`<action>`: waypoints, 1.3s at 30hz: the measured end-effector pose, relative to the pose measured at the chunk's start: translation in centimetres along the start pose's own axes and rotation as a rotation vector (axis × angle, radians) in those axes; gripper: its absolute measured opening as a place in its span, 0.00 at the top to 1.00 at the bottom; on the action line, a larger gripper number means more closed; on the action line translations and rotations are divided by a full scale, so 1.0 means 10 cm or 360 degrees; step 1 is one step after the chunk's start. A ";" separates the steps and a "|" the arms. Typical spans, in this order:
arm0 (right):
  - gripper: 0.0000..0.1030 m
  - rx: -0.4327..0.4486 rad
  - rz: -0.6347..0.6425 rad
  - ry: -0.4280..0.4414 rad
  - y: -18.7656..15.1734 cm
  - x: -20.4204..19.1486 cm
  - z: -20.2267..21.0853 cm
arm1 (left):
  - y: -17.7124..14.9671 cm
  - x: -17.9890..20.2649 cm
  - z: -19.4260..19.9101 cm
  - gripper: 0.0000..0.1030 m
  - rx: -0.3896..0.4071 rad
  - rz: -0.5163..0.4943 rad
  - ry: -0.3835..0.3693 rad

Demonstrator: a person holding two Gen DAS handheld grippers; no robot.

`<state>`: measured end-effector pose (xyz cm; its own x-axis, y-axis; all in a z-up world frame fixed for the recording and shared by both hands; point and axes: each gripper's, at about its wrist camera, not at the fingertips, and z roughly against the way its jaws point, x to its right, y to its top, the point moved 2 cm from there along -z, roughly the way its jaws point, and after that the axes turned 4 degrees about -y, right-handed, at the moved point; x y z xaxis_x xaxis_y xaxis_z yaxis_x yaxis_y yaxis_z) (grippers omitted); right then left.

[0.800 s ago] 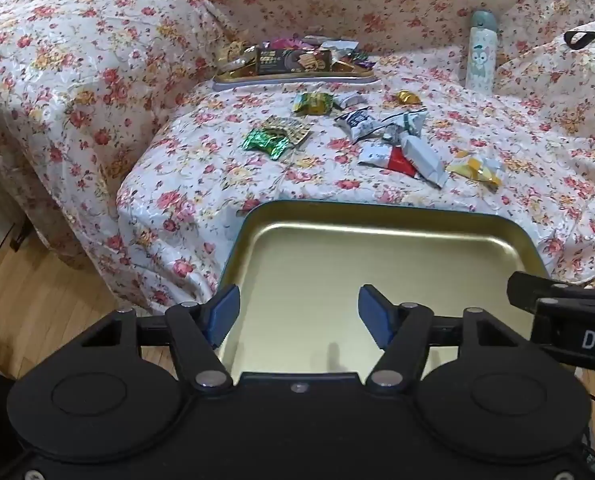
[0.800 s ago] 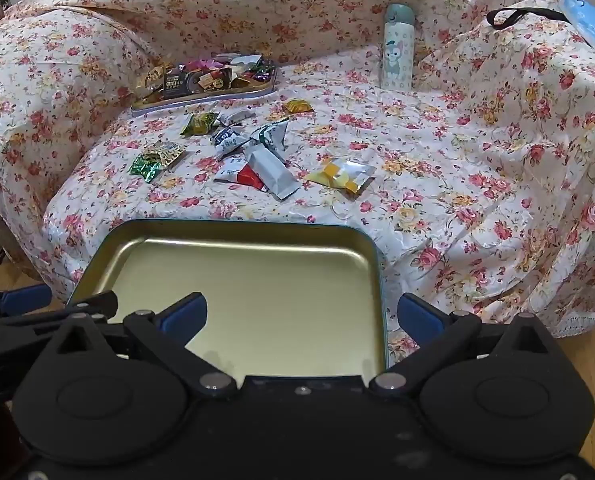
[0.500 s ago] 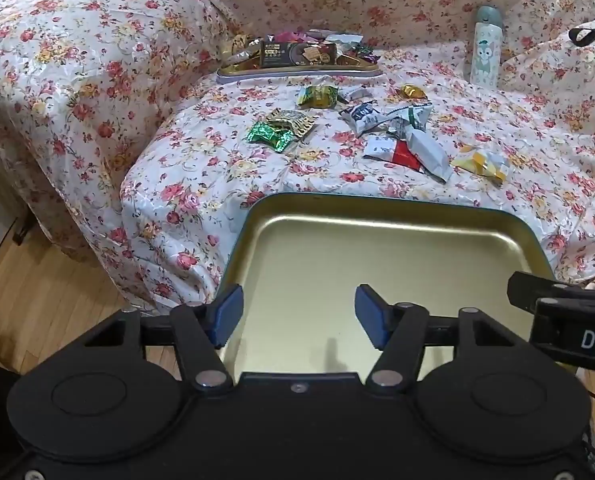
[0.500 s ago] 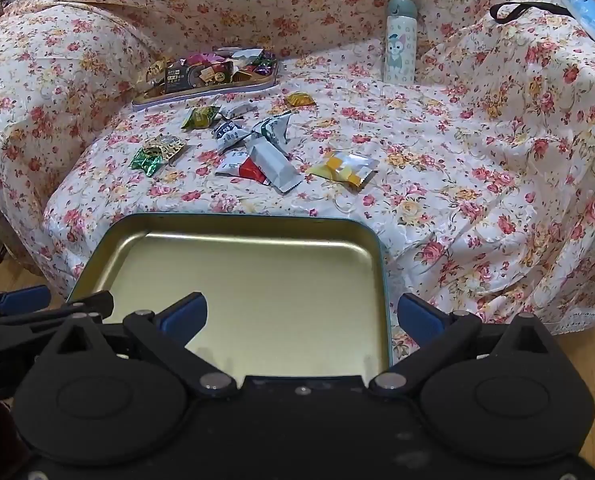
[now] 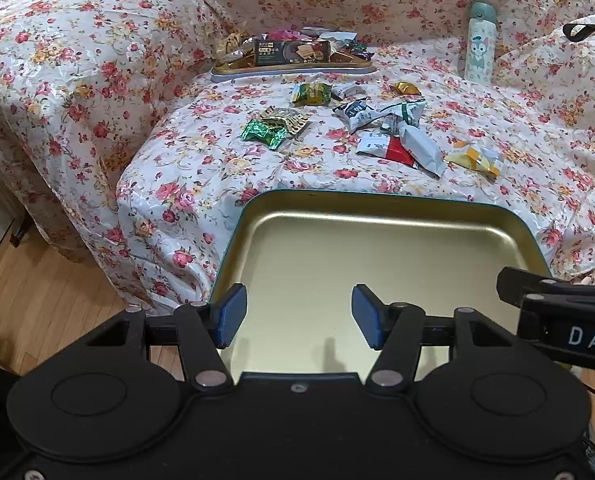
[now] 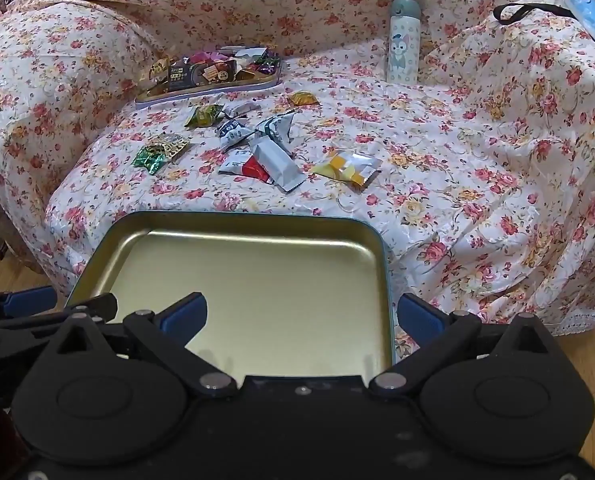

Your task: Organize snacks

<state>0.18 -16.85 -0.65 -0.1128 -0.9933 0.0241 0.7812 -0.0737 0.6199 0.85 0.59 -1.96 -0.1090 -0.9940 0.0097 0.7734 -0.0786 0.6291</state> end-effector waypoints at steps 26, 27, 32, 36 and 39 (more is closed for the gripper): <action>0.00 0.0004 0.0003 0.0008 0.00 0.01 -0.01 | 0.02 0.03 0.05 0.42 0.0019 0.0025 -0.0018; 0.00 0.0004 0.0004 0.0007 0.00 0.01 -0.01 | 0.02 0.02 0.05 0.42 0.0019 0.0027 -0.0020; 0.01 0.0016 0.0012 0.0003 0.00 0.00 0.00 | 0.02 0.01 0.05 0.42 0.0012 0.0036 -0.0031; 0.01 0.0022 0.0017 0.0002 0.00 0.00 0.01 | 0.02 0.02 0.06 0.42 0.0018 0.0034 -0.0037; 0.01 0.0023 0.0018 0.0001 0.00 -0.01 0.01 | 0.02 0.03 0.07 0.42 0.0019 0.0029 -0.0032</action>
<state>0.12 -16.77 -0.59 -0.1040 -0.9941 0.0307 0.7735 -0.0614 0.6308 0.56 0.34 -1.31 -0.1074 -0.9935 0.0369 0.7678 -0.0594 0.6379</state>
